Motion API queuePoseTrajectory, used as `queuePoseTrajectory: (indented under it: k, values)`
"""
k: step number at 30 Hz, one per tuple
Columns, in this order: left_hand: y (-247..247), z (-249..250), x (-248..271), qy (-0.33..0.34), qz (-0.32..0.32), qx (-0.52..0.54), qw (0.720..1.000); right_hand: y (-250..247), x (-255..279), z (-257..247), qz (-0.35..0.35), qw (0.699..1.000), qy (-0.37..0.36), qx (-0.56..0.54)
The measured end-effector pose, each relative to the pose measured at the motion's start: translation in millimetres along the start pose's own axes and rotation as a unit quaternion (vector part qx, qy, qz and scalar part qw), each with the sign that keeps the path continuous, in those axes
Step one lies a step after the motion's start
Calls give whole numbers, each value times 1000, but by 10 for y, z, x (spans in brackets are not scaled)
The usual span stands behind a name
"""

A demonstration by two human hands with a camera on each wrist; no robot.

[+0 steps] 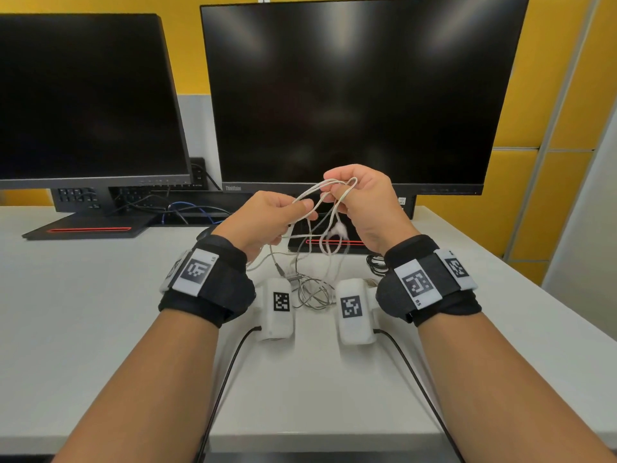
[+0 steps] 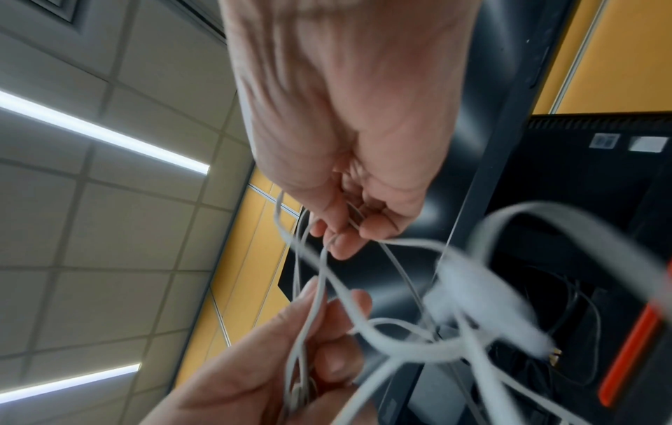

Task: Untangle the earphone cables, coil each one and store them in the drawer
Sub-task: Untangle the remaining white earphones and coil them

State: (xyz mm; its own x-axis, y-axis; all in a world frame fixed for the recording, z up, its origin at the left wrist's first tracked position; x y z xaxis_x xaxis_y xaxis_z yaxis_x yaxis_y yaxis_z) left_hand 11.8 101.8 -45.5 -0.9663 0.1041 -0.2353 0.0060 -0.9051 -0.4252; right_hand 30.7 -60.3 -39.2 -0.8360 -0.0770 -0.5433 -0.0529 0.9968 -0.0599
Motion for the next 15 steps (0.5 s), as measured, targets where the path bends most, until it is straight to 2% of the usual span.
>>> queuePoseTrajectory:
  k: [4,8,11,15]
  values:
    - [15,-2,10,-15,-13,-17,1000,7,6,12,9,1000,-8,20]
    - [14,-10,-38,17,60,67,996,-3,12,-1,5,1000,11,11]
    - [-19,-2,-49,59,101,141,983,24,27,7,-30,997,39,58]
    - [-28,3,-40,89,95,198,971,45,66,14,-88,988,52,118]
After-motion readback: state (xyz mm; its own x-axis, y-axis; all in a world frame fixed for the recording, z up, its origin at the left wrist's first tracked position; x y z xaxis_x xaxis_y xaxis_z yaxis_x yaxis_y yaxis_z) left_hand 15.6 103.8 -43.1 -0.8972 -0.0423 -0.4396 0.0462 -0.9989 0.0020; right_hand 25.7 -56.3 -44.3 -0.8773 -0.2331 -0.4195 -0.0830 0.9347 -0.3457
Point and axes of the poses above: each hand's wrist, its own x-axis away from the middle knuckle, its own y-axis out of the palm, z = x × y, the point moved 1 cm from there along -x, towards the middle knuckle, and after that the axes turned 1 degree about -x, right-handed, at the moved point
